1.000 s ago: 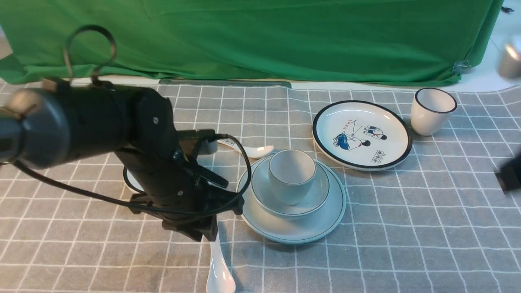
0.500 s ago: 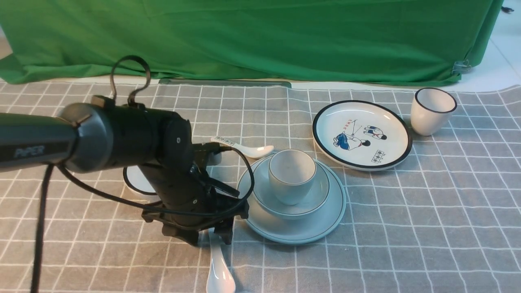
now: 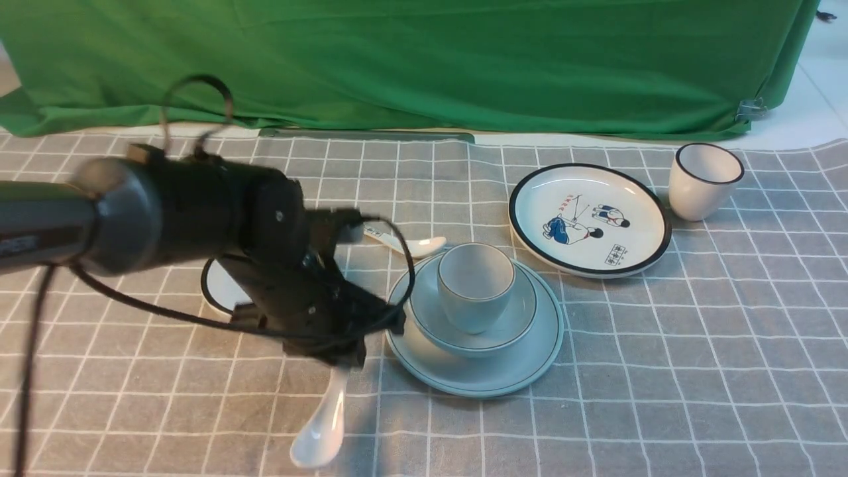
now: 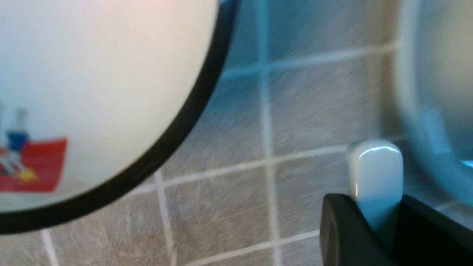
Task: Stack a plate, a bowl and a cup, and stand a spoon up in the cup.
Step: Use the left arm to put the blue soup spoon into the blue teacup in the middle
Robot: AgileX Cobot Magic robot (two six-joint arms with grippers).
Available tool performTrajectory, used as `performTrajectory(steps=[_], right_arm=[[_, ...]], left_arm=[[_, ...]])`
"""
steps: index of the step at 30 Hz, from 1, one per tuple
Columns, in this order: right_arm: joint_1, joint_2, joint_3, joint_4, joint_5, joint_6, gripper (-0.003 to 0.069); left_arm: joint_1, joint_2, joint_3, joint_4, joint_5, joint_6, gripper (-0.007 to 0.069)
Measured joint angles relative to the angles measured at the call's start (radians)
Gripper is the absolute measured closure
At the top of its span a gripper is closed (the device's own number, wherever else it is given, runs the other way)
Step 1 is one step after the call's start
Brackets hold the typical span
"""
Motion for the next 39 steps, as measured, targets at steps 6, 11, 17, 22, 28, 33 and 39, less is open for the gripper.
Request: performTrajectory(steps=[6,11,17,22,28,33,39], right_arm=[[0.0,0.0,0.0,0.0,0.0,0.0,0.0637],[-0.001,0.0,0.0,0.0,-0.002,0.0,0.0637],[-0.001,0.0,0.001,0.0,-0.039,0.0,0.0637],[-0.001,0.0,0.001,0.0,-0.087,0.0,0.0637],[-0.001,0.0,0.001,0.001,-0.115,0.0,0.0637],[-0.001,0.0,0.001,0.001,-0.134,0.0,0.0637],[-0.001,0.007,0.001,0.001,-0.142,-0.002,0.0637]], left_arm=[[-0.009,-0.167,0.0,-0.004,-0.219,0.059,0.0502],[-0.107,-0.216,0.0,-0.052,-0.529,0.175,0.0502],[-0.182,-0.155,0.0,-0.049,-0.763,0.216,0.0502],[-0.188,-0.053,0.008,-0.037,-0.961,0.227,0.0502],[-0.188,-0.015,0.065,-0.03,-1.109,0.211,0.0502],[-0.198,-0.008,0.16,-0.025,-1.334,0.199,0.0502],[-0.198,0.021,0.175,0.069,-1.423,0.139,0.0502]])
